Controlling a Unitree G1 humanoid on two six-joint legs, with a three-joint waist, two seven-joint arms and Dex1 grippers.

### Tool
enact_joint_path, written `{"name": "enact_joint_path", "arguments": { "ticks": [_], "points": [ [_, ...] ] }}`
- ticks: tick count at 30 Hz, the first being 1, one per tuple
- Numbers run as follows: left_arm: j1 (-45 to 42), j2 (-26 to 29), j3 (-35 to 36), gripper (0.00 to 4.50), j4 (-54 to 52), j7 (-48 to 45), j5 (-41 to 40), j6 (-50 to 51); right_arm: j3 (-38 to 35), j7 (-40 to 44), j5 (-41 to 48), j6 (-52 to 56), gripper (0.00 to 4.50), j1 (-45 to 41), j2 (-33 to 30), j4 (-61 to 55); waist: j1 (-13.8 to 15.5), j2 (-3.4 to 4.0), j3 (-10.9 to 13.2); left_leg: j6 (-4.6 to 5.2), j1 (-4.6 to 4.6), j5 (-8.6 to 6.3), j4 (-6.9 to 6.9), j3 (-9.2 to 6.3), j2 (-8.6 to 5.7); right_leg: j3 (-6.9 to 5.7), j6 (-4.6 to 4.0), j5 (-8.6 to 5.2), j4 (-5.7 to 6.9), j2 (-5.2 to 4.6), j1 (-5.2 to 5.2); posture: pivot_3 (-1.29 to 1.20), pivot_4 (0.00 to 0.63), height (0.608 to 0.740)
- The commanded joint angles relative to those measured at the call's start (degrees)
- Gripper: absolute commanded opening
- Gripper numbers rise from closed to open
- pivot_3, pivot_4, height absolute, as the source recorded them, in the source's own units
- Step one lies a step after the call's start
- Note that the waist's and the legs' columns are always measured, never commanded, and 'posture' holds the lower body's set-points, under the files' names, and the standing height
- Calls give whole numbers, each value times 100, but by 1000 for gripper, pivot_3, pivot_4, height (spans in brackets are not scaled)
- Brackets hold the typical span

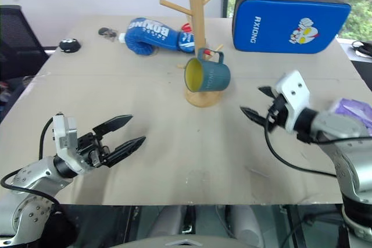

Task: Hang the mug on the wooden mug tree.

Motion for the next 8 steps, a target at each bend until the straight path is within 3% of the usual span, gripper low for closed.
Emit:
{"name": "enact_joint_path", "arguments": {
  "ticks": [1, 8],
  "points": [
    [-7, 181, 55, 4500, 117, -34, 100, 65, -682, 178, 7, -634, 4492, 904, 45, -349, -4, 3, 1, 0, 0, 0, 0, 1, 0, 2, 0, 0, 2, 1, -1, 0, 150, 740],
    [33, 376, -42, 4500, 199, -17, 238, 236, -696, 33, -202, -1442, 4492, 1982, 276, -390, -20, -3, -2, -1, 23, 2, 7, 11, 5, 16, 22, -12, 7, 7, 10, 0, 150, 740]
  ]
}}
